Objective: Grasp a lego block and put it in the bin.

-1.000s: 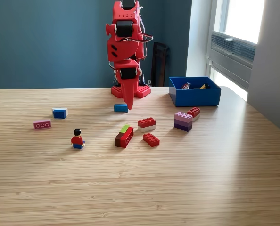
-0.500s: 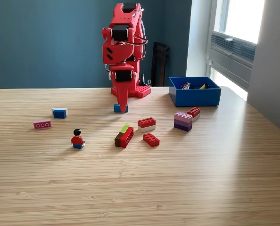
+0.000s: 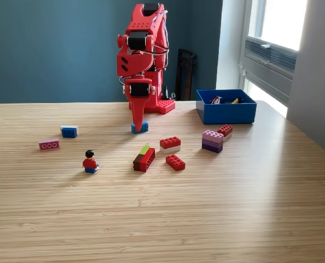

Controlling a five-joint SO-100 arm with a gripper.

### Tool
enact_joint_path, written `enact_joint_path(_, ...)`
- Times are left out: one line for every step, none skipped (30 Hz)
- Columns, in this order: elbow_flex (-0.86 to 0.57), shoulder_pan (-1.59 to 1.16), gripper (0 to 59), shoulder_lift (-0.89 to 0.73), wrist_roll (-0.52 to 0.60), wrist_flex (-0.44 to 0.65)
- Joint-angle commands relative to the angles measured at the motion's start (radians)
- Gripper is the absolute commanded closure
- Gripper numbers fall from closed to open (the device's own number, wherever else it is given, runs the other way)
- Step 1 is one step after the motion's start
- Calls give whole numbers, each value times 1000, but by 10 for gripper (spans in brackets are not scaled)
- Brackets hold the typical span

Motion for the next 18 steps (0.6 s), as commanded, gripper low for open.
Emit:
enact_joint_path(-9, -2, 573, 20, 14, -11)
enact_joint_path(-15, -2, 585, 20, 23, -11)
enact_joint_path(-25, -2, 585, 18, 34, -11)
enact_joint_path(-35, -2, 585, 18, 44, -9)
enact_joint_path(-49, -2, 585, 18, 57, -8)
enact_joint_path(-66, -2, 585, 18, 69, -8)
enact_joint_path(-86, -3, 585, 18, 80, -5)
enact_joint_path(-109, -11, 585, 17, 92, -2)
enact_joint_path(-137, -20, 586, 17, 104, 8)
enact_joint_path(-166, -31, 586, 15, 120, 18)
enact_joint_path(-201, -44, 586, 14, 137, 40)
enact_joint_path(-241, -61, 586, 14, 155, 66)
enact_joint_path(-282, -81, 586, 12, 173, 95)
enact_joint_path(-327, -103, 586, 12, 193, 123)
enact_joint_path(-371, -124, 586, 11, 213, 147)
enact_joint_path(-416, -146, 586, 9, 233, 170)
enact_joint_path(-462, -169, 586, 9, 253, 195)
enact_joint_path(-508, -192, 586, 6, 272, 221)
